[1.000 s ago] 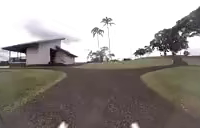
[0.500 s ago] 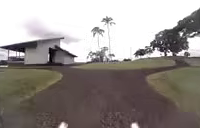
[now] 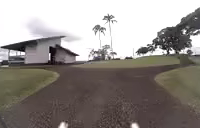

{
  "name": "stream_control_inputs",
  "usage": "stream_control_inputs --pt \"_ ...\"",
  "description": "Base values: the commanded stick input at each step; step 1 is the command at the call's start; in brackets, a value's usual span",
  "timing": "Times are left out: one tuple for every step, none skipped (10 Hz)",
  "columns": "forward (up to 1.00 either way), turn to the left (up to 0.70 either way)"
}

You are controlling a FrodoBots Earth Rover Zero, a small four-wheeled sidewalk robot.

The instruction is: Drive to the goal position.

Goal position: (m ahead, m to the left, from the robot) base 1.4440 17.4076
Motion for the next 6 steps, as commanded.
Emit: stream_control_inputs --pt "0.85 0.0" --pt "0.85 0.0" --pt "0.85 0.0" --pt "0.85 0.0" --pt "0.85 0.0" --pt "0.85 0.16"
